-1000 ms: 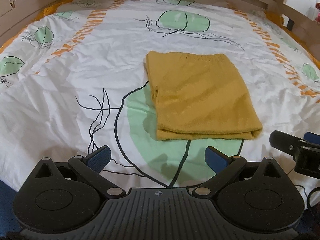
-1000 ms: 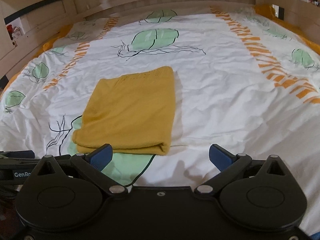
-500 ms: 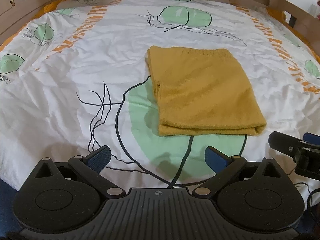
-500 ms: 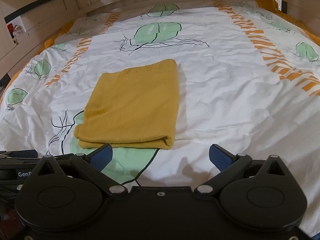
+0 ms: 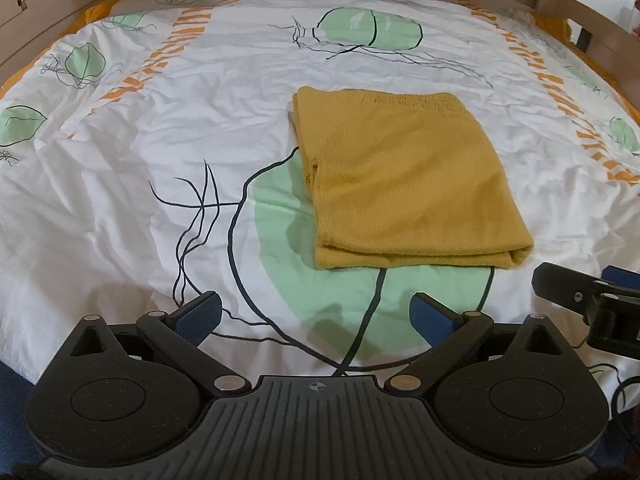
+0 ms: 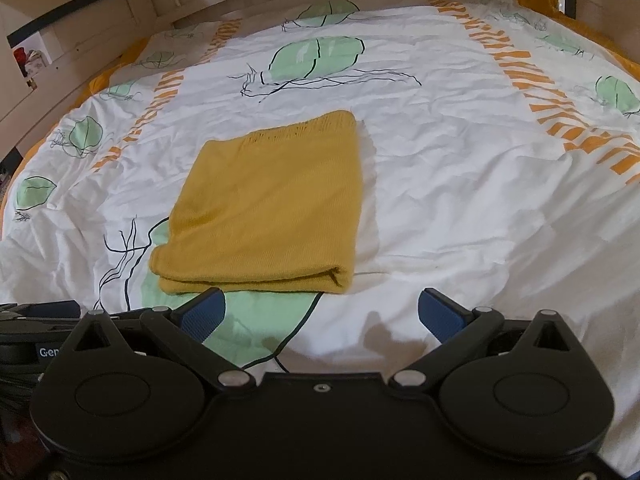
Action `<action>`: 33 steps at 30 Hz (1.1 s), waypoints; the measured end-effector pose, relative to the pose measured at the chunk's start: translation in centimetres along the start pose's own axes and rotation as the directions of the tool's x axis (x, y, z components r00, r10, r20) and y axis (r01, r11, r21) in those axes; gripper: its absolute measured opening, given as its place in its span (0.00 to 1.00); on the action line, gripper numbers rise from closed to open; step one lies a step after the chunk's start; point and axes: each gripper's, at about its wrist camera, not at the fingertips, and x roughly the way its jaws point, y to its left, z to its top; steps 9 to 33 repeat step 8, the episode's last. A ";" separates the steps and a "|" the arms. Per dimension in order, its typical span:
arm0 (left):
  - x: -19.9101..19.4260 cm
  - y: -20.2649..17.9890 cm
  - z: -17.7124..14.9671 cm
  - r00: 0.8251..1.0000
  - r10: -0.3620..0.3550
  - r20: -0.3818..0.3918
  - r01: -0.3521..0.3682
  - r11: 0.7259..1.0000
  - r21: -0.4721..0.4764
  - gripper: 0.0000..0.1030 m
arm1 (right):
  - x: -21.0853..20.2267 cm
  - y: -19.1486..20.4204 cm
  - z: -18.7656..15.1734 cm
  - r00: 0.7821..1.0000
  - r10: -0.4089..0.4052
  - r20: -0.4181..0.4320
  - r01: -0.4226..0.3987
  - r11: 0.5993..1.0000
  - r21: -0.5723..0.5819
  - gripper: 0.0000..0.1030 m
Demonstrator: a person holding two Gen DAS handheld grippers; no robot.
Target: Fold small clothes
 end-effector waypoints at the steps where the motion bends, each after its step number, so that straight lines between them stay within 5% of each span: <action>1: 0.0 0.0 0.0 1.000 0.001 -0.001 -0.001 1.000 0.000 0.98 | 0.0 0.0 0.0 1.000 0.002 -0.001 -0.002 1.000 0.001 0.99; 33: 0.3 -0.1 -0.1 1.000 0.008 0.003 -0.008 1.000 0.001 0.98 | 0.1 0.0 0.1 1.000 0.009 -0.006 -0.009 1.000 0.007 0.99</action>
